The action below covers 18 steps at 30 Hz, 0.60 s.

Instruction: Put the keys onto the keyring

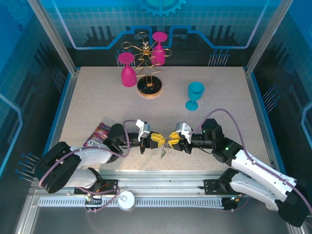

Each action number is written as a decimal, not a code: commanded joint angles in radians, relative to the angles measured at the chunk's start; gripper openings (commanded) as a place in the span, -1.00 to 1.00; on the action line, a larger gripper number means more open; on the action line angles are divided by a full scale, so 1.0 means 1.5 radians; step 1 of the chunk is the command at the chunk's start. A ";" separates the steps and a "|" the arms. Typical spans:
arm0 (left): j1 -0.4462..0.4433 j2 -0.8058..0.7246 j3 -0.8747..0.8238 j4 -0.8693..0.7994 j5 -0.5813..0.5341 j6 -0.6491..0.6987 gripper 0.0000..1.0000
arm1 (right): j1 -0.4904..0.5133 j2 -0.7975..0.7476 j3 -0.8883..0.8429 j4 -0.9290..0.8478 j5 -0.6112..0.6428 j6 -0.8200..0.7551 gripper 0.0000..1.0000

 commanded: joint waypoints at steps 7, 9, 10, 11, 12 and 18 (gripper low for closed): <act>0.003 0.007 -0.006 0.058 0.005 -0.014 -1.00 | 0.001 0.000 -0.008 0.070 -0.048 0.014 -0.58; 0.003 0.007 -0.007 0.058 0.005 -0.015 -1.00 | 0.002 0.003 -0.008 0.078 -0.051 0.016 -0.62; 0.003 0.007 -0.008 0.058 0.004 -0.015 -1.00 | 0.002 0.004 -0.008 0.081 -0.053 0.016 -0.64; 0.003 0.007 -0.008 0.059 0.006 -0.015 -1.00 | 0.002 0.007 -0.008 0.083 -0.054 0.016 -0.68; 0.003 0.007 -0.008 0.061 0.006 -0.016 -1.00 | 0.002 0.009 -0.007 0.084 -0.055 0.016 -0.70; 0.003 0.008 -0.007 0.065 0.006 -0.019 -1.00 | 0.004 0.021 0.001 0.080 -0.059 0.010 -0.91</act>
